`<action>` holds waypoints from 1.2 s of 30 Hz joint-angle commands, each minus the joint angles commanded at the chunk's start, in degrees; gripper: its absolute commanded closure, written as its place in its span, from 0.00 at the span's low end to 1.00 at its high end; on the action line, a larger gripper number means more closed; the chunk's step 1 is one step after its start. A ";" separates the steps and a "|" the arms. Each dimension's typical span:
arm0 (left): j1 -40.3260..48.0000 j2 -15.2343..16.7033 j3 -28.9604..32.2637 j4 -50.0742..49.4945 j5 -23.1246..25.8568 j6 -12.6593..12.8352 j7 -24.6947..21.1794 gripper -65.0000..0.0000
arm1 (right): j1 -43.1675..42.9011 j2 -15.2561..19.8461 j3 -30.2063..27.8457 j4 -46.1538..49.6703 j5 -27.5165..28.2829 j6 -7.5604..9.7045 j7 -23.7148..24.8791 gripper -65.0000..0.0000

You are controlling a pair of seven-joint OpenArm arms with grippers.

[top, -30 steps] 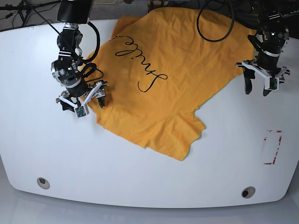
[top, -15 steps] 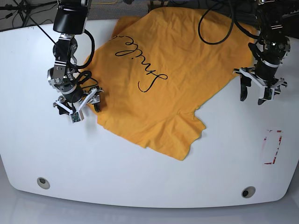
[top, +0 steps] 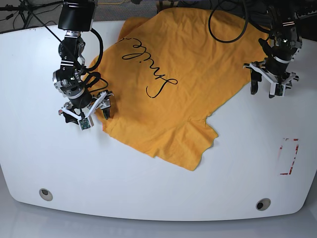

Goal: Fold the T-shirt properly
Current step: 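Lower the open right gripper toward the shirt edge beside the collar, then slide the right gripper along the shirt edge toward the hem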

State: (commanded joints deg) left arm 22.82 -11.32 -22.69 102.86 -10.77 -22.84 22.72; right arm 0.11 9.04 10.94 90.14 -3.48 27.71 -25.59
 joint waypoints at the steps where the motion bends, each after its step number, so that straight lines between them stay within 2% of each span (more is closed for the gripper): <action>1: 0.24 0.23 -0.27 0.07 0.02 -0.01 0.10 0.45 | -0.36 -0.01 -0.47 0.62 0.00 -0.08 -0.01 0.25; 6: -0.54 0.84 0.06 -1.31 0.18 0.20 -0.78 0.45 | -1.89 0.01 -3.88 4.39 0.14 0.11 -0.51 0.25; 16: -2.21 -0.04 0.68 -2.18 0.27 0.37 -1.45 0.44 | 0.03 -0.49 -2.64 3.32 -0.05 0.10 -0.51 0.25; 28: -3.07 0.65 0.06 -5.20 1.81 0.51 -2.48 0.42 | -0.97 -3.43 -3.40 0.73 0.17 0.95 -0.35 0.25; 36: -3.06 1.59 -0.25 -5.27 2.75 0.34 0.17 0.32 | -0.85 -2.77 -3.62 -2.59 0.01 0.80 -0.12 0.25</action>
State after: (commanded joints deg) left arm 19.76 -9.73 -22.94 97.59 -8.02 -22.50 22.89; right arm -0.74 6.27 7.32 87.55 -3.47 28.51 -25.71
